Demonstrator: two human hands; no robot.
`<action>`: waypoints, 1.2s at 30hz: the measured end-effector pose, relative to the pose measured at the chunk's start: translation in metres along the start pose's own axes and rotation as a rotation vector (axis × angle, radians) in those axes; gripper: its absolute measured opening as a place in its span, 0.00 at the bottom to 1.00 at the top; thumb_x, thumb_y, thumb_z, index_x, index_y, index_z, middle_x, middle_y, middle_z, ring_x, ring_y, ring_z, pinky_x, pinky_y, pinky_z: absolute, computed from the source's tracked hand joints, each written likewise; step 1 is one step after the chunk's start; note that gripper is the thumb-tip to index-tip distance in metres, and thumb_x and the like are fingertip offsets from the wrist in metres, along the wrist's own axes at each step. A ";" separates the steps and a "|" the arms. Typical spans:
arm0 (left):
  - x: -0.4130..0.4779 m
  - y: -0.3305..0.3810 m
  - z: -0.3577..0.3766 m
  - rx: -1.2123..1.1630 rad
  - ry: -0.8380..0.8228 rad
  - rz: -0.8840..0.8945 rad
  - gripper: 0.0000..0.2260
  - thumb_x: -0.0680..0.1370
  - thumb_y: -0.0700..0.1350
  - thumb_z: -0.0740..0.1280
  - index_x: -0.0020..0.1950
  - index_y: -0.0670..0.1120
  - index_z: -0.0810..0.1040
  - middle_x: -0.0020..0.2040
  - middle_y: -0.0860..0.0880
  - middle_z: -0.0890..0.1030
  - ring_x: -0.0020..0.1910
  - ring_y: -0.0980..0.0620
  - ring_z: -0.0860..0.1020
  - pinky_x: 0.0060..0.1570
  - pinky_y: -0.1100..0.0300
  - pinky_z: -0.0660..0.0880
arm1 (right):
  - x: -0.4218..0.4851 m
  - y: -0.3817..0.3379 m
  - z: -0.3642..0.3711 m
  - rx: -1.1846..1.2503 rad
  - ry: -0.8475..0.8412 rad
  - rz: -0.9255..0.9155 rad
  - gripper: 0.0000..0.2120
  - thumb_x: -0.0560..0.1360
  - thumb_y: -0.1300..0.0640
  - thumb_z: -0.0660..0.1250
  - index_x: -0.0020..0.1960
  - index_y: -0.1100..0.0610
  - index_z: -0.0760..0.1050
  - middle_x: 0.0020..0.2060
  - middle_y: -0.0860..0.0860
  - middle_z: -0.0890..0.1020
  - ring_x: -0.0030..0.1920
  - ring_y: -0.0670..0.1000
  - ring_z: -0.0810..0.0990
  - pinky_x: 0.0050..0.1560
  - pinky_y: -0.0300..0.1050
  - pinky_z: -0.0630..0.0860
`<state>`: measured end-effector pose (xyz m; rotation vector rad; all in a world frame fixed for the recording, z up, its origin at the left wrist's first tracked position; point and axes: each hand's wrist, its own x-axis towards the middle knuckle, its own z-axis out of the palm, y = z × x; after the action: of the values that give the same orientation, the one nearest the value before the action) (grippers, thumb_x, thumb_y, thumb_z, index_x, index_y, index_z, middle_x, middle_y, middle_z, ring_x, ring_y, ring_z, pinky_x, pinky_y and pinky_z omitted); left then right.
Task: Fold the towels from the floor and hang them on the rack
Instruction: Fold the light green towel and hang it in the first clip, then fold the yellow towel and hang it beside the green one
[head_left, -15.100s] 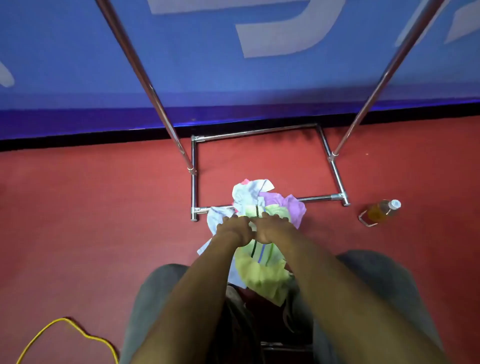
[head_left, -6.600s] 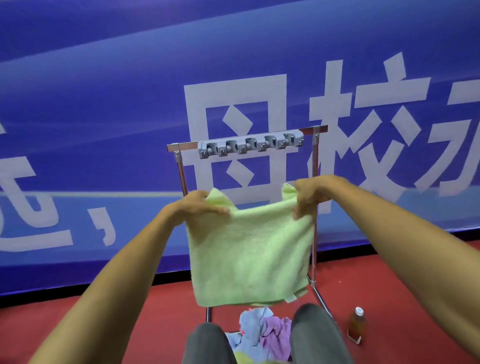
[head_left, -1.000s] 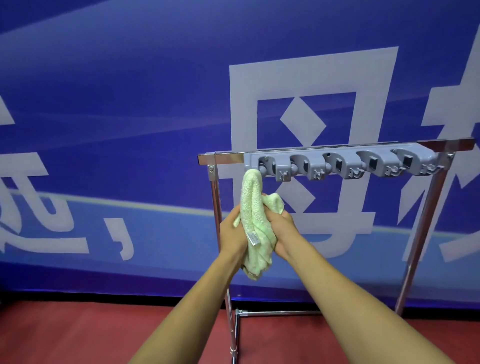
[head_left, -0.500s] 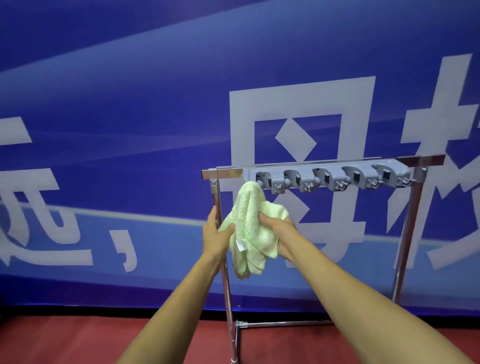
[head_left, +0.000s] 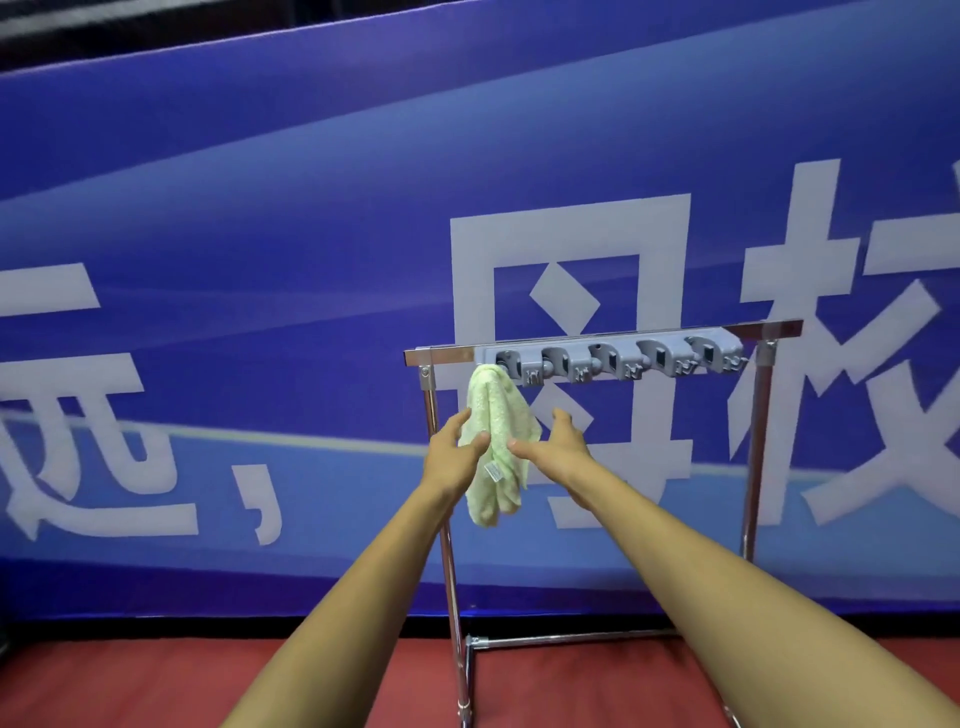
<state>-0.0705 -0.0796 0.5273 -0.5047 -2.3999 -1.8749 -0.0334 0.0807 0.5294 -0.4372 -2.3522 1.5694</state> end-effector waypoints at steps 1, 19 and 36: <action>-0.006 0.000 0.004 0.011 -0.006 0.010 0.24 0.81 0.48 0.68 0.77 0.53 0.68 0.75 0.45 0.70 0.72 0.44 0.70 0.70 0.46 0.70 | -0.007 0.002 -0.002 0.002 -0.010 -0.009 0.44 0.74 0.49 0.75 0.80 0.54 0.52 0.76 0.56 0.61 0.74 0.59 0.66 0.67 0.53 0.69; -0.110 -0.048 0.095 0.209 -0.234 -0.074 0.21 0.82 0.46 0.67 0.75 0.47 0.72 0.73 0.42 0.72 0.73 0.48 0.70 0.70 0.49 0.69 | -0.079 0.123 -0.021 -0.291 -0.177 0.059 0.44 0.74 0.51 0.74 0.81 0.54 0.52 0.77 0.58 0.59 0.74 0.57 0.67 0.66 0.48 0.71; -0.128 -0.150 0.145 0.428 -0.345 -0.150 0.19 0.79 0.46 0.68 0.71 0.49 0.77 0.67 0.46 0.80 0.68 0.48 0.76 0.66 0.55 0.71 | -0.078 0.240 0.020 -0.465 -0.267 0.146 0.35 0.72 0.53 0.73 0.75 0.56 0.63 0.63 0.61 0.71 0.63 0.64 0.76 0.62 0.55 0.76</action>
<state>0.0305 -0.0012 0.3184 -0.6685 -3.0266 -1.3347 0.0530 0.1201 0.2951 -0.5327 -2.9636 1.1843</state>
